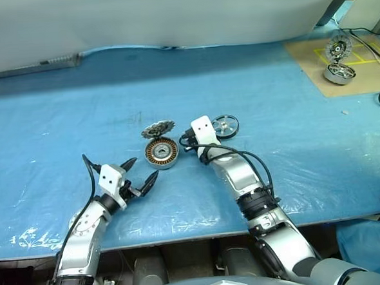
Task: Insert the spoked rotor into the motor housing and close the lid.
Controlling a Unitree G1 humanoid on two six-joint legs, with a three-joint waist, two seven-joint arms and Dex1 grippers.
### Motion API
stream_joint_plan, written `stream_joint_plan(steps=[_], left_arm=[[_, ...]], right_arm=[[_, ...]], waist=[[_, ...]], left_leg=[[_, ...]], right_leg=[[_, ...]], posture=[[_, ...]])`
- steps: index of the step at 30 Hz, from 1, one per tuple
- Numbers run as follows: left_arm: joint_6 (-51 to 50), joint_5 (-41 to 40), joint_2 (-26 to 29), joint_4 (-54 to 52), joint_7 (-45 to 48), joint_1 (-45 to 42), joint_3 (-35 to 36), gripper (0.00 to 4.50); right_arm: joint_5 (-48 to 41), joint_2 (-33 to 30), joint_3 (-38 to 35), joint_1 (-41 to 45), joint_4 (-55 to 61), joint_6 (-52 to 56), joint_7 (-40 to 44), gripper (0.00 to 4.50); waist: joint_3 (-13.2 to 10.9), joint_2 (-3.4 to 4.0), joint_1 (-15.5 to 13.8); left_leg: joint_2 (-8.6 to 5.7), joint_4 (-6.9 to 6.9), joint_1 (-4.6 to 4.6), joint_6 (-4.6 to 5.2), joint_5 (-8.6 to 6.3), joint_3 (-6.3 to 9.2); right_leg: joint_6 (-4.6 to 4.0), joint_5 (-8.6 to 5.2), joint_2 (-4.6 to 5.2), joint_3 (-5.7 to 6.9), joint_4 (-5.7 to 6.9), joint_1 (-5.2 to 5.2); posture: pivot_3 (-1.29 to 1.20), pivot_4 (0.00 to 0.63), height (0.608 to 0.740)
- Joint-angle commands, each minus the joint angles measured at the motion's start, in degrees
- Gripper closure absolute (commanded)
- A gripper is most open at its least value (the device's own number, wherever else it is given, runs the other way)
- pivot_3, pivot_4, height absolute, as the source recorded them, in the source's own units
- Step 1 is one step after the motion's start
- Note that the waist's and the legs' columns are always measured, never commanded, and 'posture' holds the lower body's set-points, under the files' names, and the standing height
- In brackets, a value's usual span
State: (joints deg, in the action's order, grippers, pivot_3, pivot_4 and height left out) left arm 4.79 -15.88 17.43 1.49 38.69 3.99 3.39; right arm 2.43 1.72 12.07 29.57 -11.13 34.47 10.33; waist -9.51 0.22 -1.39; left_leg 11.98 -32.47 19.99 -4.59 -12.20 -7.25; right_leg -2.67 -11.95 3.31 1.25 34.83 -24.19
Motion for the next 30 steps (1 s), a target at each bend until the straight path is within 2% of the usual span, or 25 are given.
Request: stream_joint_plan(steps=[1,7,11,14,24,30], left_arm=[[2.72,0.40,-0.01,0.51,-0.46,-0.94,0.52,0.00],[2.93,0.51,-0.21,0.89,-1.21,-3.03,0.22,0.00],[2.71,0.53,-0.35,0.49,-1.56,-3.49,-0.09,0.00],[2.80,0.56,-0.32,0.50,-1.51,-3.54,-0.34,0.00],[2.84,-0.55,0.33,0.86,0.57,-2.53,-0.08,0.00],[2.79,-0.65,0.26,0.73,1.06,-1.98,-0.01,0.00]], right_arm=[[-1.54,-0.45,0.32,0.71,12.49,4.79,2.20,3.94],[-2.76,-4.30,1.87,-1.08,24.12,12.71,6.10,3.94],[-4.17,-6.23,4.16,-2.46,26.86,16.15,8.84,3.94],[-3.51,-6.63,5.67,-2.37,23.91,15.06,9.26,3.94],[-3.00,-1.67,8.70,2.98,12.93,8.11,10.00,3.94],[-3.34,-1.02,10.31,3.69,10.91,7.03,12.06,3.94]], waist=[[0.00,0.00,-0.03],[0.00,-0.01,-0.36],[0.00,-0.01,-0.45],[0.00,-0.01,-0.52],[0.00,-0.01,-0.69],[0.00,-0.01,-0.78]], left_leg=[[0.00,0.00,0.01,0.00,0.00,0.00],[-0.01,0.04,-0.02,-0.01,0.00,0.00],[-0.01,0.10,-0.01,-0.01,0.01,0.00],[-0.01,0.07,-0.02,-0.01,0.00,0.00],[-0.01,0.07,-0.01,-0.01,0.00,0.00],[0.00,0.06,0.00,-0.01,0.00,0.00]], right_leg=[[0.00,0.00,0.00,0.00,0.00,-0.02],[0.02,0.00,0.00,-0.01,-0.04,-0.01],[0.02,0.00,-0.02,0.00,-0.05,-0.02],[0.02,0.00,-0.01,-0.01,-0.04,-0.01],[0.01,-0.01,-0.01,-0.02,-0.05,-0.03],[0.01,-0.01,-0.01,-0.01,-0.05,-0.03]], posture=[[0.00,0.150,0.740],[0.00,0.150,0.740],[0.00,0.150,0.740],[0.00,0.150,0.740],[0.00,0.150,0.740],[0.00,0.150,0.740]])
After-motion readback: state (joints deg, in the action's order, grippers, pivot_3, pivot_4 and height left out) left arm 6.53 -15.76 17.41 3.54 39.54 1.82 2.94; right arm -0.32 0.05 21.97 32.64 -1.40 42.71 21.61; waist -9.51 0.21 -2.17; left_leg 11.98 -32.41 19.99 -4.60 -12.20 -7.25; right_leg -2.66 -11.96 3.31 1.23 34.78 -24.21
